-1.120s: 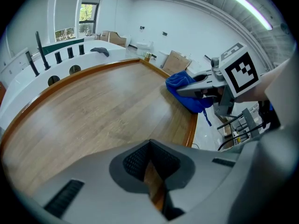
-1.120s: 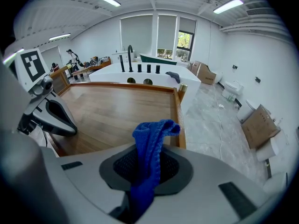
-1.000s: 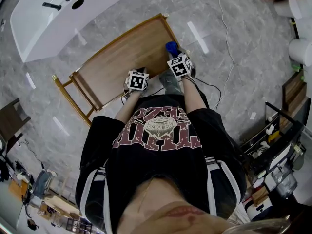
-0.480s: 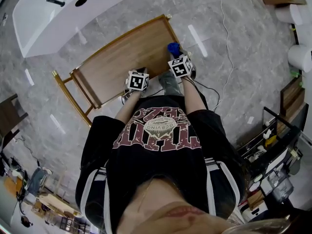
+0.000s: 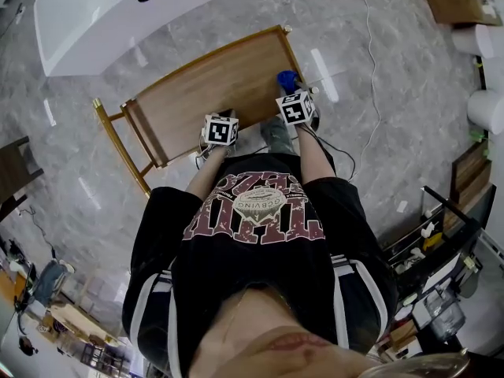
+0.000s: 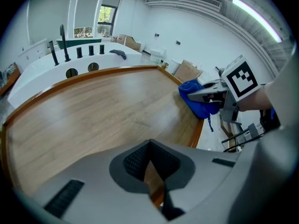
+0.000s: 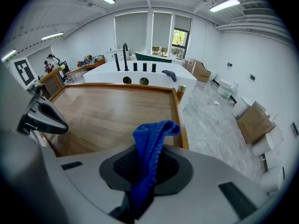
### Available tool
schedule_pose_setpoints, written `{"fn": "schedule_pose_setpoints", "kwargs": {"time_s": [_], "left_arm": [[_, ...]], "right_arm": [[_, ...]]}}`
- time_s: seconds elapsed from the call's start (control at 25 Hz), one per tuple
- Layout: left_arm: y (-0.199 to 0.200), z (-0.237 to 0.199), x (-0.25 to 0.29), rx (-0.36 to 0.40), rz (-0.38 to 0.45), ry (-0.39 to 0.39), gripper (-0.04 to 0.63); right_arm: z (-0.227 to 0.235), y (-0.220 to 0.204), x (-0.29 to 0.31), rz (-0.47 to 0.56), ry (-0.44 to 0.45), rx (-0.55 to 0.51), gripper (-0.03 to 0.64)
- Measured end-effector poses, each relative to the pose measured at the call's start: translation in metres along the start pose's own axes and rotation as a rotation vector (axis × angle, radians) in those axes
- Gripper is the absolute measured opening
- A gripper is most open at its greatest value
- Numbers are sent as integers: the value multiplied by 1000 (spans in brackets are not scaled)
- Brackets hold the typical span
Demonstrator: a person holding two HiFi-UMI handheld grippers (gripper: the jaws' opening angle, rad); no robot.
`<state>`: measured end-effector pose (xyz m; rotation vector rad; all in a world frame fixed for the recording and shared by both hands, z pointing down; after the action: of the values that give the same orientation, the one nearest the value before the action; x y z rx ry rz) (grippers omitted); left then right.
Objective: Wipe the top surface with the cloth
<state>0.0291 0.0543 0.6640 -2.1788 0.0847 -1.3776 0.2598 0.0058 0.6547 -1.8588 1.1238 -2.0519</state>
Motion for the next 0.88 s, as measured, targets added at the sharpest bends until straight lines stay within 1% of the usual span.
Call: {"fn": "schedule_pose_setpoints", "kwargs": {"time_s": [0.12,0.36,0.44,0.64,0.88], "left_arm": [[-4,-4,-7,-35,13,21,49],[-7,-22,-23,-90,61,70,49],[-7,-29,-29,-113,77,89,49],[-10,-42,-48,-161,121,115,49],[0,-52,-68,-199,204,129,49]], "right_arm": [[-16,6,3,8,59,-28,64],[-57,23,13,17,161,-149,64],[-68,30,17,25,185,-171,64],[-92,50,21,48,234,-163,64],[-120,79,17,119,281,-151,64]]}}
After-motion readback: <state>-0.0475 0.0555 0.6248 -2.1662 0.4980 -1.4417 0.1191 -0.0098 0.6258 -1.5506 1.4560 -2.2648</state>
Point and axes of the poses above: the fingertips, and each gripper's own axes: x forward along the fingers, z to its right, y out of its top, the point moved 8 cm from there along -x, backward along the fingers, and after that the axes turned 8 degrees about z, right-handed, at the moved point
